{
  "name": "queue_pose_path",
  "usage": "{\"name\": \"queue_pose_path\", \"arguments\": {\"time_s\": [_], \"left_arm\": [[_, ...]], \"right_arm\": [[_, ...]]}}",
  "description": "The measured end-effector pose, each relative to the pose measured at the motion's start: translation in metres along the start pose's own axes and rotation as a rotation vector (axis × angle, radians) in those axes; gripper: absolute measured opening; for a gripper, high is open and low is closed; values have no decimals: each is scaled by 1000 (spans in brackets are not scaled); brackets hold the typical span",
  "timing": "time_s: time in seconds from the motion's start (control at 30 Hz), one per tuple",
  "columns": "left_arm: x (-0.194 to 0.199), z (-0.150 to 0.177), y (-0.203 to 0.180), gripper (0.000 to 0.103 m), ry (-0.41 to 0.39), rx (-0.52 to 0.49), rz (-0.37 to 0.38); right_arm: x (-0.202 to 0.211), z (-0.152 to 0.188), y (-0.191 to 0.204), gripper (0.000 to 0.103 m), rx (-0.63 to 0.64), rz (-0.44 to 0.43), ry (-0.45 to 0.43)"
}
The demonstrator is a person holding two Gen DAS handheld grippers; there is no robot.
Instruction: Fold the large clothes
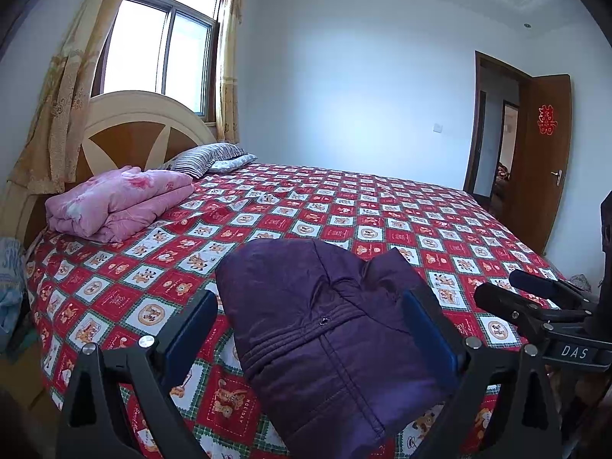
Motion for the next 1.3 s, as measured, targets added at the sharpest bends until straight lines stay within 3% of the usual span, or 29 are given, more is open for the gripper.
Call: {"name": "queue_pose_path", "arguments": {"time_s": [0.33, 0.53, 0.97, 1.13, 1.3], "left_arm": [[-2, -1, 0, 98, 8, -15, -11], [1, -3, 1, 98, -1, -38, -57], [0, -3, 3, 98, -5, -20, -38], [3, -3, 4, 102, -36, -58, -117], [3, -3, -2, 102, -40, -78, -111]], "right_arm": [[1, -1, 2, 97, 12, -4, 1], [2, -1, 5, 97, 13, -9, 5], [-1, 4, 8, 97, 14, -16, 20], [-1, 4, 7, 97, 12, -16, 18], [-1, 8, 7, 97, 7, -15, 22]]}}
Point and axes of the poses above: each gripper's, at about its wrist camera, not at the fingertips, and x roughly against the way its jaws point, y to its left, z to its underside, the point moved 5 cm from there along -x, roughly the way its jaws point, and after that the axes turned 9 degrees about -x, right-handed, at the moved point
